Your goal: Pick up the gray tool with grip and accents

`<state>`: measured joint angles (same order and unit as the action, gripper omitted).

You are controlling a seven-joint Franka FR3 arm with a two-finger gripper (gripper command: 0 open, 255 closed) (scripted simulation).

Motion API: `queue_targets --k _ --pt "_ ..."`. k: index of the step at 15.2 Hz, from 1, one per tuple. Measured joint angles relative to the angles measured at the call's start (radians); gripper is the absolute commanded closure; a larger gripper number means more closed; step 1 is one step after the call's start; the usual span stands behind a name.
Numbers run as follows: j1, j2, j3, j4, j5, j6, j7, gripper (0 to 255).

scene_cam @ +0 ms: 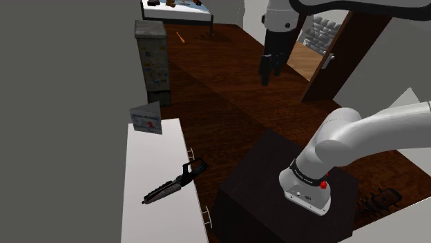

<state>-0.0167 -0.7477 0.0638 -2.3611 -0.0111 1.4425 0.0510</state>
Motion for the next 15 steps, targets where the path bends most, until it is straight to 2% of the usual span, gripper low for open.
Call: queue_targets --k 4,7,15 --pt "0.023 0.038 0.013 -0.024 0.005 0.066 -0.025 0" --pt "0.059 0.086 0.040 -0.071 0.018 0.167 -0.051 0" --pt "0.137 0.290 0.104 -0.107 0.026 0.431 -0.137 0"
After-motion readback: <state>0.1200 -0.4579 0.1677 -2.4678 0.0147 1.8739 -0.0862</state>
